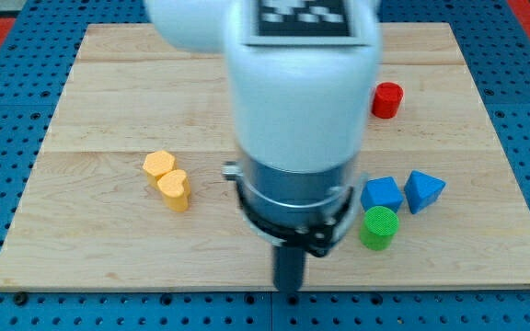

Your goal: Slide the green circle below the green star

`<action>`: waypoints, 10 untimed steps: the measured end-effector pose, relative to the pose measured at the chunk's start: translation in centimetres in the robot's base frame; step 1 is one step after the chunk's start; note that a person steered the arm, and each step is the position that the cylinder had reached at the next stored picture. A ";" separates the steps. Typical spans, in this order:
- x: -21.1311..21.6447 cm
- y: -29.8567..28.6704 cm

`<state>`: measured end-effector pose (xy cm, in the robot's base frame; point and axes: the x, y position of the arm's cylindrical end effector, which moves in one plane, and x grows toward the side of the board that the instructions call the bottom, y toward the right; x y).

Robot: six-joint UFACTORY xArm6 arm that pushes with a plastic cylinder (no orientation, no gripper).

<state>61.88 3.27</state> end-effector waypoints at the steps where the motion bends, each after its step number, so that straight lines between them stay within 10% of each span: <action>1: 0.0 7.5; 5: -3.8 13.3; 10: -6.4 2.8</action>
<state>55.45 6.08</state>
